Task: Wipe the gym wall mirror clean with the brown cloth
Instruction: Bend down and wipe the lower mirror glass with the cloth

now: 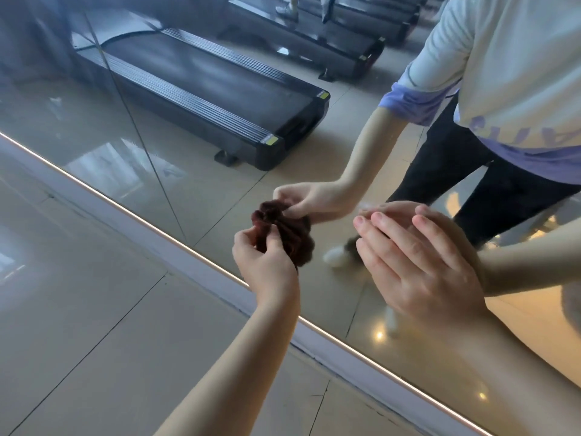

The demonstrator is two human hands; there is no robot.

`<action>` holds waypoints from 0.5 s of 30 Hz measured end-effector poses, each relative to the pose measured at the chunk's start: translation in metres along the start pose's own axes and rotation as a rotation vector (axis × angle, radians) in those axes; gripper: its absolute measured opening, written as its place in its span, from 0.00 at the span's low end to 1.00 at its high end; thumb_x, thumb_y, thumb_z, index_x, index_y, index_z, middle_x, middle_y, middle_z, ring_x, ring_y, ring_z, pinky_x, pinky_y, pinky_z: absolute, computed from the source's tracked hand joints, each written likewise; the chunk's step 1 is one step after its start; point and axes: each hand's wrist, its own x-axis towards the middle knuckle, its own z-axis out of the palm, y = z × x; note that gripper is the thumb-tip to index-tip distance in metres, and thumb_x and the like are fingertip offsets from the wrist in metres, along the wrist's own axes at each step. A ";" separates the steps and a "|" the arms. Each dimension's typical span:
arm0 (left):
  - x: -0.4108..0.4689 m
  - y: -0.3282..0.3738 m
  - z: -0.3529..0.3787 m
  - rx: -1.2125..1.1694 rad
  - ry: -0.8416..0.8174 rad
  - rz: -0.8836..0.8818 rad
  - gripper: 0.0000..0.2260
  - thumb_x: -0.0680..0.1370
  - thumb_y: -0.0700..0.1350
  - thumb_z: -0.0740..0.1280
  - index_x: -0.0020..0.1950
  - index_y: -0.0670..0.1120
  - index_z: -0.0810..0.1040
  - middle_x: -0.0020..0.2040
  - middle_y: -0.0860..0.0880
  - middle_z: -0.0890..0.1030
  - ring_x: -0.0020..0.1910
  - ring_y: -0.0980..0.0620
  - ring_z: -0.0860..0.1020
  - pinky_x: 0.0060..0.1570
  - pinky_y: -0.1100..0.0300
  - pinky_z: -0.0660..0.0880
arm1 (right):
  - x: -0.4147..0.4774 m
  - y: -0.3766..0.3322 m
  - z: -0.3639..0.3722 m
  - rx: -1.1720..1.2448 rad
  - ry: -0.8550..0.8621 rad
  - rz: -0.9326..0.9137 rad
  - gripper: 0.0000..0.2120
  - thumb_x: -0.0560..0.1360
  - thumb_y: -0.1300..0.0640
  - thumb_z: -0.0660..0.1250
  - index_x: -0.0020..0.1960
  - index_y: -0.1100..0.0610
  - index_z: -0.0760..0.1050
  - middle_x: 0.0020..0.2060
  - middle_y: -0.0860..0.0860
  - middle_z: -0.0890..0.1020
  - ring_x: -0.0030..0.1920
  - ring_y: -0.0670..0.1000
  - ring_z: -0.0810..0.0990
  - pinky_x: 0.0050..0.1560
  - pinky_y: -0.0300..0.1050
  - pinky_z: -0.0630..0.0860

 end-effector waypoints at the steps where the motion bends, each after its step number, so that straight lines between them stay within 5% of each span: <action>1: 0.001 0.001 0.000 0.010 0.000 0.029 0.09 0.82 0.42 0.65 0.43 0.52 0.71 0.55 0.42 0.78 0.49 0.51 0.79 0.51 0.59 0.77 | 0.001 -0.001 -0.001 0.011 -0.008 0.016 0.13 0.78 0.61 0.66 0.62 0.59 0.79 0.66 0.55 0.77 0.68 0.54 0.71 0.74 0.53 0.59; 4: 0.023 0.009 -0.002 0.039 0.098 0.061 0.11 0.82 0.42 0.63 0.42 0.53 0.69 0.54 0.42 0.78 0.47 0.52 0.79 0.47 0.65 0.74 | 0.007 -0.010 -0.004 0.126 -0.021 0.119 0.12 0.79 0.62 0.62 0.58 0.58 0.82 0.63 0.55 0.80 0.66 0.54 0.73 0.75 0.55 0.56; 12: 0.009 0.007 -0.012 0.077 -0.077 0.129 0.10 0.81 0.40 0.66 0.42 0.51 0.71 0.54 0.38 0.76 0.48 0.47 0.78 0.51 0.52 0.77 | 0.055 -0.039 0.018 0.252 0.012 0.196 0.12 0.80 0.62 0.59 0.55 0.59 0.82 0.62 0.57 0.80 0.67 0.55 0.72 0.77 0.55 0.51; 15: 0.034 0.009 -0.016 0.095 -0.010 0.120 0.10 0.81 0.42 0.65 0.42 0.52 0.71 0.53 0.37 0.77 0.47 0.46 0.79 0.53 0.47 0.78 | 0.074 -0.042 0.030 0.230 0.035 0.143 0.11 0.79 0.61 0.63 0.57 0.59 0.81 0.64 0.56 0.79 0.68 0.54 0.71 0.76 0.55 0.55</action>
